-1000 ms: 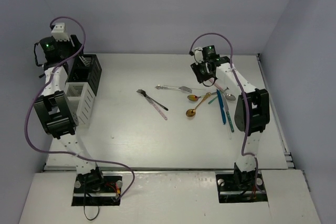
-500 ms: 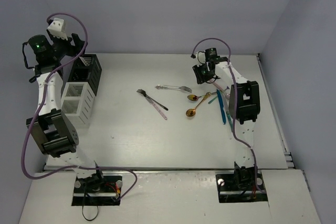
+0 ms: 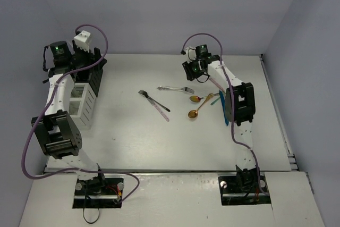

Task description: Sort the eating utensils into containers

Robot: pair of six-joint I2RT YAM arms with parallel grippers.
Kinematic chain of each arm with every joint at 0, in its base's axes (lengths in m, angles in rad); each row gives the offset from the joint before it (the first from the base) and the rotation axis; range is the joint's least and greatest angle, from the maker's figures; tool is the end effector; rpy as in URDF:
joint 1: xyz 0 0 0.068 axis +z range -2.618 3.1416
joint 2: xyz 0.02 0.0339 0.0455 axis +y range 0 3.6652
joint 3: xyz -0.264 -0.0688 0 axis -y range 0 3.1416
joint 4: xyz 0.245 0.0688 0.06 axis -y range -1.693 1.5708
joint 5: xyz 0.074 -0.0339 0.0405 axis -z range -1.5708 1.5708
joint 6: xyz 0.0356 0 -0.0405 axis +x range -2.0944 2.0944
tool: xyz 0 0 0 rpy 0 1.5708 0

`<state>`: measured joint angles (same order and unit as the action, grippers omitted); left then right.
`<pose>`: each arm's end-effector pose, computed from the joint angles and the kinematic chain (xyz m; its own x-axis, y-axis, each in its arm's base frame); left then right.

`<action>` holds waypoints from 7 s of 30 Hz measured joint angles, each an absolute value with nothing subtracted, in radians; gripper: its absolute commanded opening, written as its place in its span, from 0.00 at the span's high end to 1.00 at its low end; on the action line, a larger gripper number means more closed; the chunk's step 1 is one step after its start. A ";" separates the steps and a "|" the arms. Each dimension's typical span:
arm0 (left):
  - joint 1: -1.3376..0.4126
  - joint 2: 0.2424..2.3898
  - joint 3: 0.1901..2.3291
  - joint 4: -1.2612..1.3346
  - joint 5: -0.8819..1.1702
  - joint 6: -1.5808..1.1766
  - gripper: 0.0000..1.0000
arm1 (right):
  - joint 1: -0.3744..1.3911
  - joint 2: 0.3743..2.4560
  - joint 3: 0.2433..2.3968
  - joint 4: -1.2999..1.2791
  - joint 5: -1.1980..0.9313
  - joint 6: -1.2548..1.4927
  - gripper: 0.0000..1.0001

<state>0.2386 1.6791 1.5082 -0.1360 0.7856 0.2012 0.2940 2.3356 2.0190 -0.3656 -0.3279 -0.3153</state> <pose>0.3895 0.0688 0.3635 -0.1901 0.0992 -0.9767 0.5368 0.8435 -0.0188 0.5115 0.1668 0.2168 -0.4144 -0.4322 -0.8009 -0.6754 0.7359 -0.0477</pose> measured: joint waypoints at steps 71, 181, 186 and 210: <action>0.230 1.464 1.290 -0.197 0.803 0.194 0.27 | 0.564 2.232 2.124 -0.500 -0.207 -0.556 1.00; 0.201 1.602 1.484 0.065 0.550 -0.061 1.00 | -0.045 1.509 1.370 -0.438 -0.333 -0.145 0.47; 0.276 1.759 1.648 0.221 0.616 -0.199 1.00 | -0.044 1.509 1.361 -0.452 -0.322 -0.161 0.47; 0.395 2.101 1.922 0.345 0.608 -0.270 1.00 | -0.034 1.553 1.300 -0.480 -0.312 -0.205 0.75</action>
<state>0.3947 2.1005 1.9222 0.3449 0.6080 -0.2695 -0.0337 1.5526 1.2997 -0.4802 -0.3121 -0.2052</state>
